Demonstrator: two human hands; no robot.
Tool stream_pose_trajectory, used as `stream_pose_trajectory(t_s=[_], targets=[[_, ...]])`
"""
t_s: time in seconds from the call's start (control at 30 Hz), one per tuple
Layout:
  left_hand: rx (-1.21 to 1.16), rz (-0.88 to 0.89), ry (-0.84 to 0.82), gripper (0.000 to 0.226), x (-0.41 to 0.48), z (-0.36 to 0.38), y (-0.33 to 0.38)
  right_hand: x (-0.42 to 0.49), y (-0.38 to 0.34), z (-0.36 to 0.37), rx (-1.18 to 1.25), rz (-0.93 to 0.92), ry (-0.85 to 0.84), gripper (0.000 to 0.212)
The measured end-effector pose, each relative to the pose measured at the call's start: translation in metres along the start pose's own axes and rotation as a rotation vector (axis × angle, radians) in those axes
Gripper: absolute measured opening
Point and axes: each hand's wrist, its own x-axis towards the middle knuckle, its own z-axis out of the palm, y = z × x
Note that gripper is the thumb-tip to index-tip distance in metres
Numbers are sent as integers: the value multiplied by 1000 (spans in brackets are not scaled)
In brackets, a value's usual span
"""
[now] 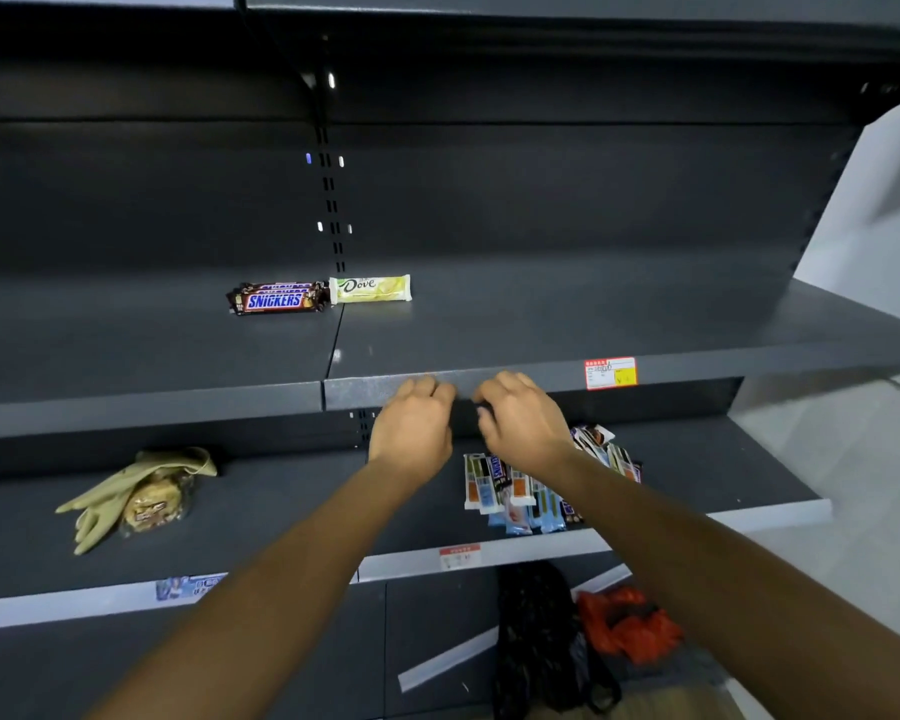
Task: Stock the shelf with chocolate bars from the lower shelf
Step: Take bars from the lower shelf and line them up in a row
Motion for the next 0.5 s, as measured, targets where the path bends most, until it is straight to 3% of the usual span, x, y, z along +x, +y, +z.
stream_pose_trajectory(t_s=[0.5], targets=[[40, 50, -353, 29, 31, 94, 48, -39, 129, 49, -3, 383, -268, 18]])
